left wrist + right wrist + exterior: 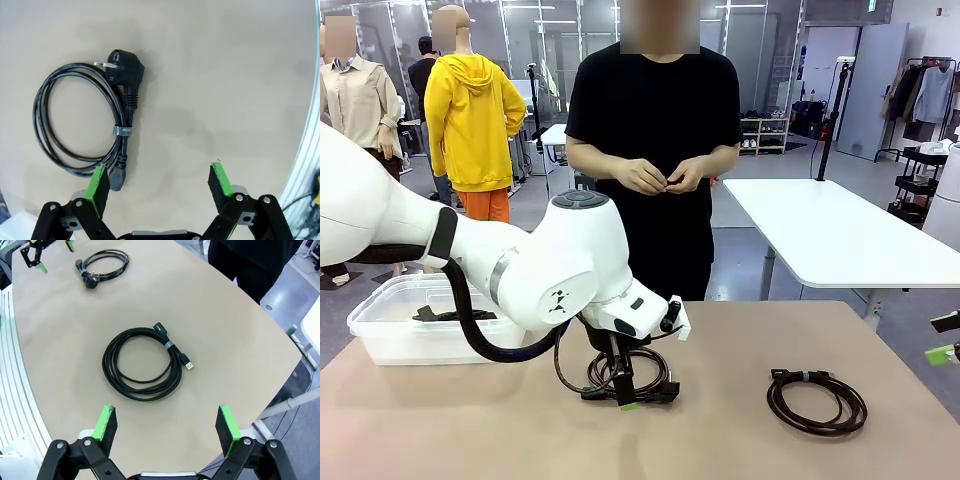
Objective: Organize and store the cables.
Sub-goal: Place the Power Cable into the Organizing box.
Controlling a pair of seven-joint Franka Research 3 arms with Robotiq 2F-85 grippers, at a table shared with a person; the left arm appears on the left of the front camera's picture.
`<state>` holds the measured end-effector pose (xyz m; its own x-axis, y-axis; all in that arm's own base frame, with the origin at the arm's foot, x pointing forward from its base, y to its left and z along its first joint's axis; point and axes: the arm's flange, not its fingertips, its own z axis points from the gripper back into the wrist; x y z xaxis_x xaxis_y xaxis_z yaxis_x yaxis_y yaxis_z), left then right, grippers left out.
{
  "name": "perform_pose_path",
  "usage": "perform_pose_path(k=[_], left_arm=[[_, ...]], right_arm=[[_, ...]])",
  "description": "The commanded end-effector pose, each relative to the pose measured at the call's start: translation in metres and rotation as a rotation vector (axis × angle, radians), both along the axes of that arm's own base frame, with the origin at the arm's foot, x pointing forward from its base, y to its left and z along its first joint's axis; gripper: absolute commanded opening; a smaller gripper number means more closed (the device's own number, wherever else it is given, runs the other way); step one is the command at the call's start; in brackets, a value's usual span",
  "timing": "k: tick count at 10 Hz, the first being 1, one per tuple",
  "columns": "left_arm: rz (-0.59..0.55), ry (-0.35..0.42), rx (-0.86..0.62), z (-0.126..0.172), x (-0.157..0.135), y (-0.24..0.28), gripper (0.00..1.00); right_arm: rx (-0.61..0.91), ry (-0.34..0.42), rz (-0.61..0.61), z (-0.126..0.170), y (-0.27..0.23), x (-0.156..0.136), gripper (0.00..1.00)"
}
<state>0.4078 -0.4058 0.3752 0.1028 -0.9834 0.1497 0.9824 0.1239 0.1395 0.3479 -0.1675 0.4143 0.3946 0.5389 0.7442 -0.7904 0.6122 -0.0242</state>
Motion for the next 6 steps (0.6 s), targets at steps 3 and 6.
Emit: perform_pose_path(k=[3, 6], left_arm=[[-0.089, 0.073, 0.148, -0.025, 0.046, -0.026, 1.0], [-0.084, 0.117, 0.146, -0.053, 0.069, -0.031, 1.0]], right_arm=[[0.011, -0.001, -0.013, 0.0, 0.0, 0.003, 1.0], [0.011, -0.001, -0.013, 0.0, 0.0, 0.003, 1.0]])
